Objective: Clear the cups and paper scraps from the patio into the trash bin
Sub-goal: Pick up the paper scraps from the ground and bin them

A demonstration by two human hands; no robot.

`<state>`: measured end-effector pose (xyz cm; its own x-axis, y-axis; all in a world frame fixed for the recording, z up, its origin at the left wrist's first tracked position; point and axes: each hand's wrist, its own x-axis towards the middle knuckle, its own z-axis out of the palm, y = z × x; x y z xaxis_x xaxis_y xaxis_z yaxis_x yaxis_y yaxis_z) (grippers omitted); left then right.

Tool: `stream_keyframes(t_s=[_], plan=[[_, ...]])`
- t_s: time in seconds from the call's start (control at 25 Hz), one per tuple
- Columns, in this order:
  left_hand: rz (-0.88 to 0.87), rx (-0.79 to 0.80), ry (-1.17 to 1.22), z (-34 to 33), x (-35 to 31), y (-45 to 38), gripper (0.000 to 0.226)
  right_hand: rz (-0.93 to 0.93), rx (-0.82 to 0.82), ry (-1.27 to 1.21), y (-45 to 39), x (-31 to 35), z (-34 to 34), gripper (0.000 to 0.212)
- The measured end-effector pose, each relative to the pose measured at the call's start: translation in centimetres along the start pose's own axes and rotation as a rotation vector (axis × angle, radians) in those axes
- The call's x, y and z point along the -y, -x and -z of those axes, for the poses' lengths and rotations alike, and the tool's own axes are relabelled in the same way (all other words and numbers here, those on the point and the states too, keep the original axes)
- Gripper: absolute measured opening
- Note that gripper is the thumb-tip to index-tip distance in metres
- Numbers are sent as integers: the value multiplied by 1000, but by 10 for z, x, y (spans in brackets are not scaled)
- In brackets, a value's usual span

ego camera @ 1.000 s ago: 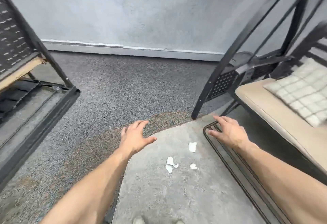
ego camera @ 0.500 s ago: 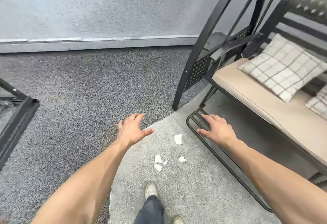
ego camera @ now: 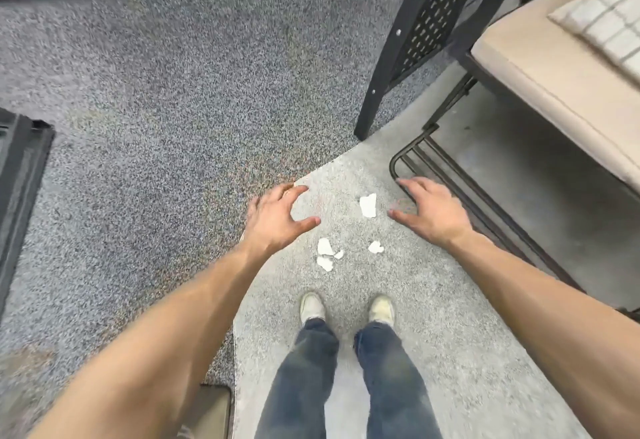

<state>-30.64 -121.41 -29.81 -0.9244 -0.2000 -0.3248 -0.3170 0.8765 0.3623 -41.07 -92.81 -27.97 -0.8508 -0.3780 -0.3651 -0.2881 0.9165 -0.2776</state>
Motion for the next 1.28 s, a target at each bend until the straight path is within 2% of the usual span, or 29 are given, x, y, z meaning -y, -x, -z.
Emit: stream_keyframes(t_s=[0.16,0.32,0.6,0.84,0.96,1.08,1.16,1.28], plan=[[96,77,-10,-103,40,-42,73,53,68,33,-52,-44,-104,74],[111,127,-63,-210,84,-86,74,70,92,43,-88,-91,-206,74],[-45,163,-160,-369,153,-172,74,141,121,138,-177,-157,-366,77],[-186,59,-41,-462,190,-225,66,153,47,-16,-231,-200,-484,72],[-244,37,-36,-504,210,-233,62,177,21,17,-253,-218,-523,71],[-225,-19,5,-528,217,-230,63,145,-61,-61,-260,-226,-541,69],[-166,-8,2,-535,214,-218,72,159,-71,-70,-248,-230,-541,68],[-163,107,-73,-545,210,-199,94,149,-45,-12,-227,-241,-543,69]])
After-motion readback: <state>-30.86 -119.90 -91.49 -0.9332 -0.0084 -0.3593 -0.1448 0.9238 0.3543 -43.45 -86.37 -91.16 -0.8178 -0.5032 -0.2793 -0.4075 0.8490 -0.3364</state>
